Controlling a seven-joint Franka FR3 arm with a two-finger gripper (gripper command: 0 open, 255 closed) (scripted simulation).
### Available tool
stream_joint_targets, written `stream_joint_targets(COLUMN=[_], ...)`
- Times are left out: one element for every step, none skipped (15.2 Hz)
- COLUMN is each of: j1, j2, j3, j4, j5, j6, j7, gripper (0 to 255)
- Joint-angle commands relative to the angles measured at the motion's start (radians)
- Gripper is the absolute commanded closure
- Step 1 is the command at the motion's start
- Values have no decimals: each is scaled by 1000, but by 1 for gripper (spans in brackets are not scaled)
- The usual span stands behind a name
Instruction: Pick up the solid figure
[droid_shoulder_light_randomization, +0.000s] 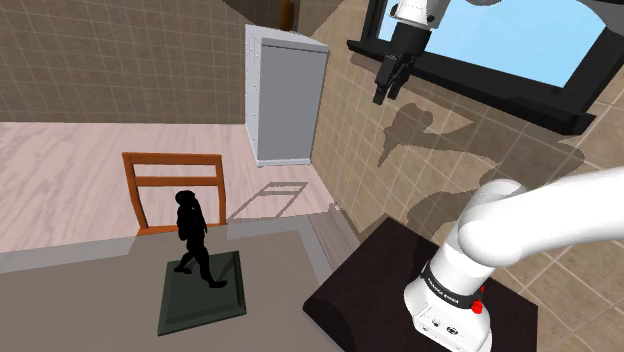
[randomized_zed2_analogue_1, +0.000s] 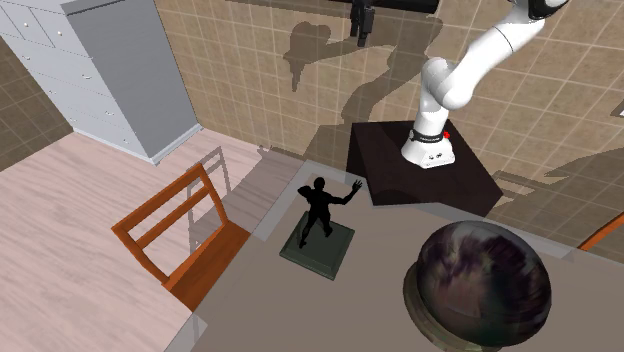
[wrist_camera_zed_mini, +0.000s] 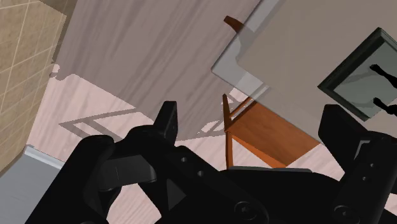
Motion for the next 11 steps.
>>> stream_joint_targets(j1=[0,5,10,15,20,25,29,33,37,41,44], j2=[0,6,14,23,34,46,60,75,91,109,129], j3=[0,25,50,75,100,124,149,174,198,222,247], j4=[0,-5,-8,-10,-11,-10,-8,-5,0,6,13], j5=[0,10,20,30,40,49,58,66,73,80,86], j6=[0,9,19,28,38,48,58,68,78,88,98], j7=[0,29,57,85,114,142,170,199,227,255,284], gripper=[0,0,0,0,0,0,0,0,0,0,0])
